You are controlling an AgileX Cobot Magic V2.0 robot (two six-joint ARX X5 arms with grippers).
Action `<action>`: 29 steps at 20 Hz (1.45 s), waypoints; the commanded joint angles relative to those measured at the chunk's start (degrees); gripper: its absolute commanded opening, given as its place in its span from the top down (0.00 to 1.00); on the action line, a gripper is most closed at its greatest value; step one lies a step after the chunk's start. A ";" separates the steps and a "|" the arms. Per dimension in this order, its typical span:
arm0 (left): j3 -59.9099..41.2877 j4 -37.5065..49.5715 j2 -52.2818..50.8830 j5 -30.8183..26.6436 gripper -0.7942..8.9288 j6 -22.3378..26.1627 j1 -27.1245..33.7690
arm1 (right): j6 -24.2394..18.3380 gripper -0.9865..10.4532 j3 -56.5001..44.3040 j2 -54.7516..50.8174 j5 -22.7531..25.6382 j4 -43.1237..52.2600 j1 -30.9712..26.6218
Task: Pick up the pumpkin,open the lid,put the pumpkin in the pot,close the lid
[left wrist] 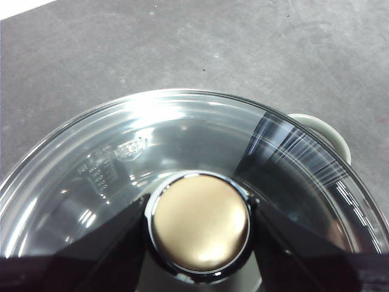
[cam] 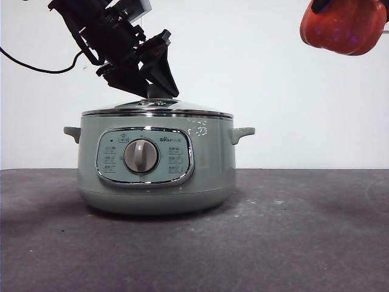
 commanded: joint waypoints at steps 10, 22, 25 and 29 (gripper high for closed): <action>-0.24 -1.09 -6.56 0.37 0.93 -0.11 0.26 | 0.55 0.92 0.09 0.20 -0.07 2.05 0.04; -0.22 -16.76 -32.96 -6.29 0.93 -0.11 1.40 | 1.60 0.92 2.56 13.88 -6.12 18.73 4.20; -0.22 -22.73 -39.58 -9.94 0.93 -0.13 1.40 | 0.72 0.92 9.77 24.04 -6.10 18.86 6.86; -0.24 -29.24 -46.47 -10.82 0.93 -0.59 1.36 | -0.66 0.92 21.68 37.94 -6.10 18.73 9.44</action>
